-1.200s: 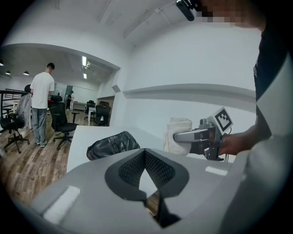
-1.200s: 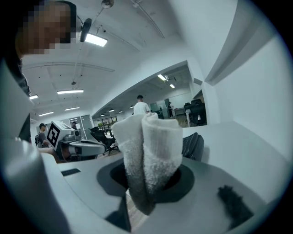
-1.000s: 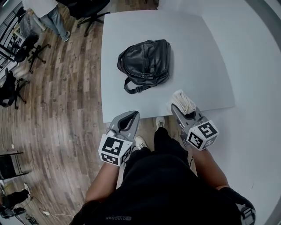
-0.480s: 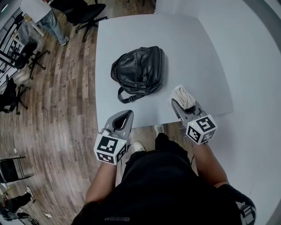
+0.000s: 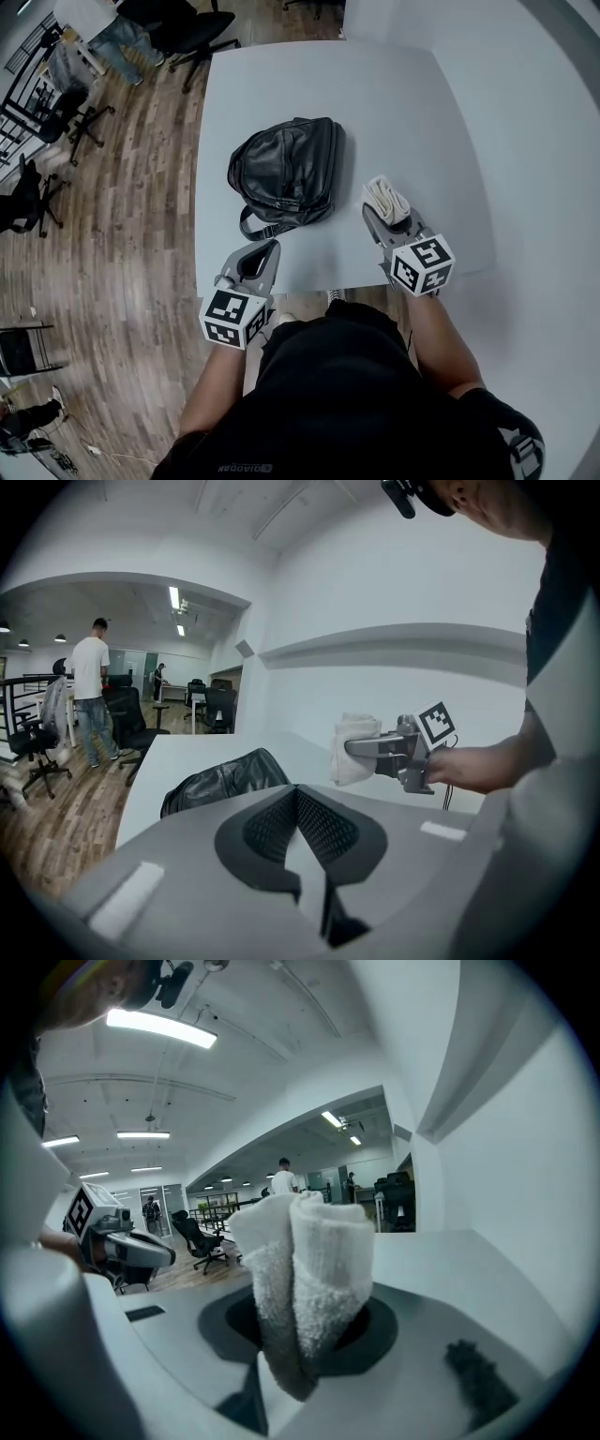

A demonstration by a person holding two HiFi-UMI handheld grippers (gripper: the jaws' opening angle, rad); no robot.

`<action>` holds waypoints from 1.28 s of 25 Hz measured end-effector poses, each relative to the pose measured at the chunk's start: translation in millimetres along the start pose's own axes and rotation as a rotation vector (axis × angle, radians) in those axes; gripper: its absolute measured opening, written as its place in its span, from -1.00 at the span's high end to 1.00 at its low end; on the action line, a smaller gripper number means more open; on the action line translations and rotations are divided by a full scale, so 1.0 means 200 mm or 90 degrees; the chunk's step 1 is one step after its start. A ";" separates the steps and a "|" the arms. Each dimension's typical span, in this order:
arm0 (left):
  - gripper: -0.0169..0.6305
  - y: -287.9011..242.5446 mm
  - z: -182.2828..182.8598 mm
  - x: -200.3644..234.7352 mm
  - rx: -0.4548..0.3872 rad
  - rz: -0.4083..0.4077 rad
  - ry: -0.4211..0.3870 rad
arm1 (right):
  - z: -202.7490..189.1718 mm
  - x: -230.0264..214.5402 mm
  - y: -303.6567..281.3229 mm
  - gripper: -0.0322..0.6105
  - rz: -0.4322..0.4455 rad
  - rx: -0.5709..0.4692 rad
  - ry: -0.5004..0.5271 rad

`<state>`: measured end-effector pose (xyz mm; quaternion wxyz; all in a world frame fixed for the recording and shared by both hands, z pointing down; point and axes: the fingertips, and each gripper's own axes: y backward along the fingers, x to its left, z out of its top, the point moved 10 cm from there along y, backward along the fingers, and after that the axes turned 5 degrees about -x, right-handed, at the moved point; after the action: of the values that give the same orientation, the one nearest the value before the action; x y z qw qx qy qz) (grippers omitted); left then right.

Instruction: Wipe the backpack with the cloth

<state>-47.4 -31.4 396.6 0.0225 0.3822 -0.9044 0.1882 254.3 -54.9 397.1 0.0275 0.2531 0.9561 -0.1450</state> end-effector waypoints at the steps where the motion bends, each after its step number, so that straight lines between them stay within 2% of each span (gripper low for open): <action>1: 0.93 -0.03 0.00 0.00 0.004 0.004 0.000 | -0.01 -0.04 -0.02 0.58 0.002 0.004 0.003; 9: 0.93 -0.24 0.03 -0.07 0.023 0.025 -0.009 | -0.02 -0.39 -0.24 0.58 0.011 0.037 0.015; 16: 0.93 -0.39 -0.02 -0.05 0.050 0.055 0.005 | -0.11 -0.67 -0.53 0.58 0.015 0.058 0.016; 24: 0.93 -0.50 -0.07 -0.06 0.084 0.071 0.018 | -0.19 -0.87 -0.82 0.58 0.026 0.087 0.028; 32: 0.93 -0.54 -0.08 -0.04 0.090 0.090 0.030 | -0.25 -0.94 -1.01 0.58 0.031 0.115 0.043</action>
<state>32.0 -89.0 445.3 0.0031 0.3134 -0.9129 0.2616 320.1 -297.6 522.5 -0.0242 0.2821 0.9332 -0.2212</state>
